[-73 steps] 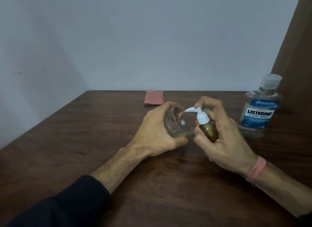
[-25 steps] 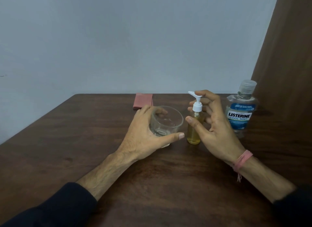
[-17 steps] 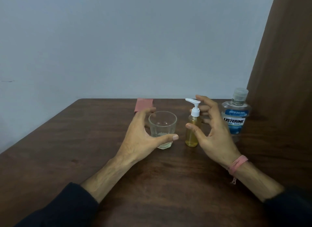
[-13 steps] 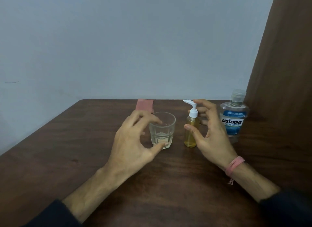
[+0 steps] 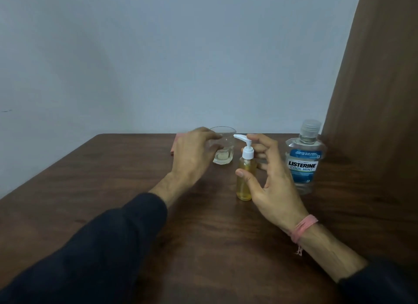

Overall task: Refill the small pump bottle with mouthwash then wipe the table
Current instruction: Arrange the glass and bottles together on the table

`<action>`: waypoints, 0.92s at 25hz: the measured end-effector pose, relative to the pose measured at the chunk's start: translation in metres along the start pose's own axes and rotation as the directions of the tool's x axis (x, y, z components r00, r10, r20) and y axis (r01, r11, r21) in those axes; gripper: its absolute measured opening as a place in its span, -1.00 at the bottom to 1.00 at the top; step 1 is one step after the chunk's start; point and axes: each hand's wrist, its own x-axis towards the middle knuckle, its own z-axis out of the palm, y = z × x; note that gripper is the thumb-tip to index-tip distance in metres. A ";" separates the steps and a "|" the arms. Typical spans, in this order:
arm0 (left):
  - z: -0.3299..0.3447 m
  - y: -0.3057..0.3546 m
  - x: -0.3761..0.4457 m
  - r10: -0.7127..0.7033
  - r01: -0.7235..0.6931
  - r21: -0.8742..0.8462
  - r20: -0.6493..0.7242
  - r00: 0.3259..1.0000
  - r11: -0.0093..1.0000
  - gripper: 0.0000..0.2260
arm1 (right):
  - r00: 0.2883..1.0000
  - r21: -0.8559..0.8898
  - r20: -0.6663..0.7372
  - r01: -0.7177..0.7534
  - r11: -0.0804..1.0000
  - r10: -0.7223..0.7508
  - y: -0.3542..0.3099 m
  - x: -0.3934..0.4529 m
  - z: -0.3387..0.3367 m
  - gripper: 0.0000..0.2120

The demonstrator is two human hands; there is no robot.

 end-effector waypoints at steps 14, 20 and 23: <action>0.062 -0.011 0.064 -0.136 0.130 0.052 0.123 0.983 0.990 -0.48 | 0.998 -0.020 -0.013 0.064 0.998 -0.065 0.008 0.000 0.002 -0.18; 0.007 -0.006 -0.042 -0.007 0.228 -0.431 0.456 0.890 0.873 -0.54 | 0.999 0.050 0.020 0.036 0.998 -0.037 0.007 0.001 0.002 -0.20; -0.018 0.008 -0.074 0.088 0.288 -0.511 0.591 0.802 0.810 -0.46 | 0.999 0.029 0.034 -0.020 0.999 0.019 0.002 0.002 0.000 -0.18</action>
